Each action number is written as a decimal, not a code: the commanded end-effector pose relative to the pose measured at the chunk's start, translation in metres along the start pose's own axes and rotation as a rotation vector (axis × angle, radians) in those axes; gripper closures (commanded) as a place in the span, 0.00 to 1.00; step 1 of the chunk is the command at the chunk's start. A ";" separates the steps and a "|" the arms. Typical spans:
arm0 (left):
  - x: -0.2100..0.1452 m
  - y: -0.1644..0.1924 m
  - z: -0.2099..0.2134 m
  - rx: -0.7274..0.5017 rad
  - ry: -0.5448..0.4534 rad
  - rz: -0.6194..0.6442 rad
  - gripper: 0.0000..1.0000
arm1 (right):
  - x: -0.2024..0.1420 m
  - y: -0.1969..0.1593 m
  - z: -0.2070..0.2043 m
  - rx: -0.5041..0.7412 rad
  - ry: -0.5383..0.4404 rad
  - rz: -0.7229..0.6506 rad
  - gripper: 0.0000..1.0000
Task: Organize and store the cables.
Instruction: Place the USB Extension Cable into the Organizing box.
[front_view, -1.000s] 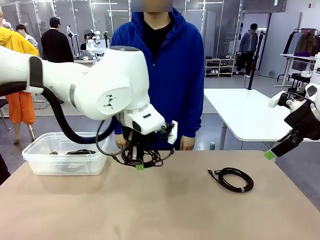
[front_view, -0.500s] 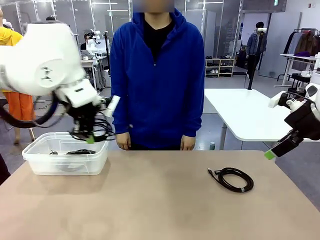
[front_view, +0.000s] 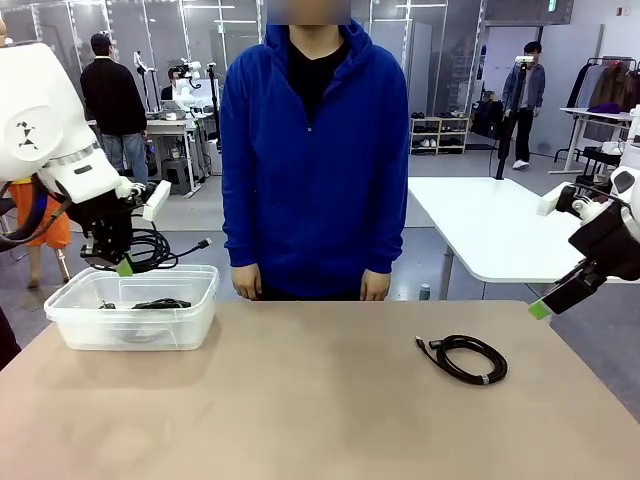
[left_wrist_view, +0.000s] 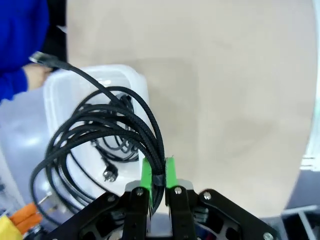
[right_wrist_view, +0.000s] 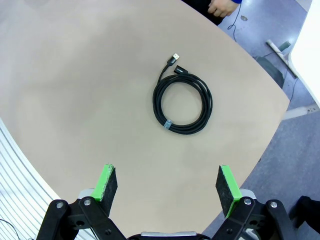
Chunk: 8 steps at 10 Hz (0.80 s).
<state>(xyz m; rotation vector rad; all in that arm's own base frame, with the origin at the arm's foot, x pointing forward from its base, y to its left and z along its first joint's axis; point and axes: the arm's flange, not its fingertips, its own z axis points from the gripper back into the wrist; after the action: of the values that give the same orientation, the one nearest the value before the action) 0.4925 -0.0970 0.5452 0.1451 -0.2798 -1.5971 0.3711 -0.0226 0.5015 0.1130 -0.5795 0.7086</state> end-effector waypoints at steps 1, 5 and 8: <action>-0.008 0.009 0.003 -0.031 -0.022 0.045 0.88 | 0.000 0.000 0.001 -0.003 0.003 -0.004 0.00; -0.027 0.052 -0.039 -0.083 0.040 0.183 0.88 | 0.000 0.000 0.001 -0.003 0.003 -0.004 0.00; -0.036 0.073 -0.076 -0.115 0.047 0.255 0.88 | 0.000 0.000 0.001 -0.003 0.003 -0.004 0.00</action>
<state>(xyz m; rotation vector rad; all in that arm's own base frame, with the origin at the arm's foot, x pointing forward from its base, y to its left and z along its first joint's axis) 0.5696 -0.0690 0.4856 0.0606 -0.1659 -1.3838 0.3711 -0.0226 0.5016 0.1129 -0.5798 0.7086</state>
